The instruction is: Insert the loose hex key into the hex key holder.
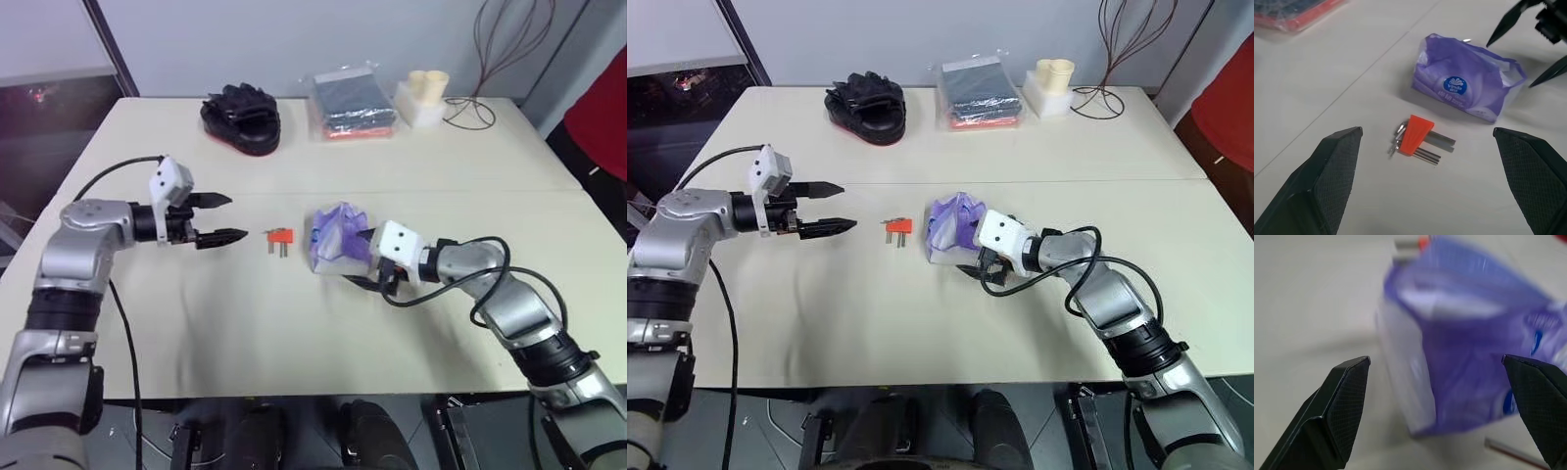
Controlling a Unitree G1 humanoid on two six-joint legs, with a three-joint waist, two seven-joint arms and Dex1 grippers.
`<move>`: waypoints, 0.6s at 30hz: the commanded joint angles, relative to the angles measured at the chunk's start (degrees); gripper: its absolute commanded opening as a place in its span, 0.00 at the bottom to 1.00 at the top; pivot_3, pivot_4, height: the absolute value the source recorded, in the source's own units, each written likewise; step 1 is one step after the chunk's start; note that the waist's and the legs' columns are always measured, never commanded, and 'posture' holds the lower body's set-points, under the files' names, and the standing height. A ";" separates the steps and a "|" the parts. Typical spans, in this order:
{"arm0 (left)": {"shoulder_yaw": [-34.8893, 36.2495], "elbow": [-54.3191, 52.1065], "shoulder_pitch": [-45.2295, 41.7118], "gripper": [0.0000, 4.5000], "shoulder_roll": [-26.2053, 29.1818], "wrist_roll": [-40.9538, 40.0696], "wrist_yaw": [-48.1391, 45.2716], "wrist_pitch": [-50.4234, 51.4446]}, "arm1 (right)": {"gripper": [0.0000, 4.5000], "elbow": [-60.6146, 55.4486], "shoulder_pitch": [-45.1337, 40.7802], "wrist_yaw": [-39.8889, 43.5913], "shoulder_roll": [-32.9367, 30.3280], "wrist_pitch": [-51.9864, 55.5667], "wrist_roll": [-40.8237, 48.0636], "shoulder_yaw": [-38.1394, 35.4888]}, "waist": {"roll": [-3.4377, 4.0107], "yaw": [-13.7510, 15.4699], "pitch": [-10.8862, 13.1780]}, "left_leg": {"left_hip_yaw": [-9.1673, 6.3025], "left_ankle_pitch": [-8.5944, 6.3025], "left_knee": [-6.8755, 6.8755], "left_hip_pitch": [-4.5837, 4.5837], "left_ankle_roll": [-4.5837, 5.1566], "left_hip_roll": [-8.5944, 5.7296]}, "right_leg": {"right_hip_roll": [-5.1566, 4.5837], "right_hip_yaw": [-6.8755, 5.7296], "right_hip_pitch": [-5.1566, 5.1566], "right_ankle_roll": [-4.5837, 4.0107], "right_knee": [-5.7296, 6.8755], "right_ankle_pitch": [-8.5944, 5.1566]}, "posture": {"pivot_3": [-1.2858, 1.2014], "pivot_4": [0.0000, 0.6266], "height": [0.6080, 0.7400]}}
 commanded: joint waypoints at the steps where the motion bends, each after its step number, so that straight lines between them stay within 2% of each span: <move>1: 3.35 -4.68 1.99 1.00 0.25 -1.87 2.25 1.19 | 0.87 1.22 -1.50 -0.58 1.88 -2.26 -1.78 -0.32 | 0.00 -0.05 0.00 | 0.00 0.00 0.00 0.01 0.00 0.00 | 0.00 0.00 0.00 0.00 0.00 0.00 | 0.52 0.24 1.00; 2: 3.65 -5.20 2.49 1.00 0.20 -2.00 2.83 1.46 | 0.81 1.98 -1.81 -0.94 2.63 -2.46 -2.07 -0.47 | 0.00 -0.13 0.00 | 0.00 0.00 -0.01 0.01 0.00 0.01 | 0.00 0.00 0.00 0.00 0.00 0.00 | 0.52 0.24 1.00; 3: 3.94 -5.53 2.77 1.00 0.10 -2.05 3.51 1.63 | 0.67 2.82 -2.16 -1.10 3.26 -2.74 -2.59 -0.41 | 0.00 -0.15 0.00 | 0.00 0.00 -0.01 0.02 0.00 0.02 | 0.01 0.01 0.00 0.00 0.01 0.00 | 0.52 0.24 1.00; 4: 4.15 -5.95 3.02 1.00 0.03 -2.18 4.09 1.83 | 0.59 3.36 -2.23 -1.07 3.58 -3.18 -3.13 -0.35 | 0.00 -0.14 0.00 | 0.00 0.00 -0.01 0.02 0.00 0.03 | 0.02 0.01 0.00 0.00 0.02 0.00 | 0.52 0.24 1.00; 8: 4.75 -7.01 3.62 1.00 -0.15 -2.64 5.63 2.57 | 0.10 4.64 -2.13 -1.08 4.76 -4.13 -4.42 -0.43 | 0.00 0.03 0.00 | 0.00 0.00 0.00 0.02 0.00 0.02 | 0.01 0.01 -0.01 0.00 0.03 0.00 | 0.52 0.24 1.00; 9: 4.89 -7.17 3.89 1.00 -0.09 -2.77 5.89 2.67 | 0.01 4.55 -1.97 -1.07 4.95 -4.17 -4.58 -0.54 | 0.00 0.09 0.00 | 0.00 0.00 0.00 0.02 0.00 0.02 | 0.00 0.00 0.00 0.00 0.03 0.00 | 0.52 0.24 1.00; 18: 4.98 -6.41 3.99 1.00 -0.30 -2.66 7.06 2.39 | 0.01 3.03 -4.60 -4.31 2.58 -7.71 -9.47 -3.31 | 0.02 -0.02 0.01 | 0.00 0.00 0.00 0.02 -0.01 0.01 | -0.01 0.00 0.00 0.00 0.03 0.00 | 0.52 0.24 1.00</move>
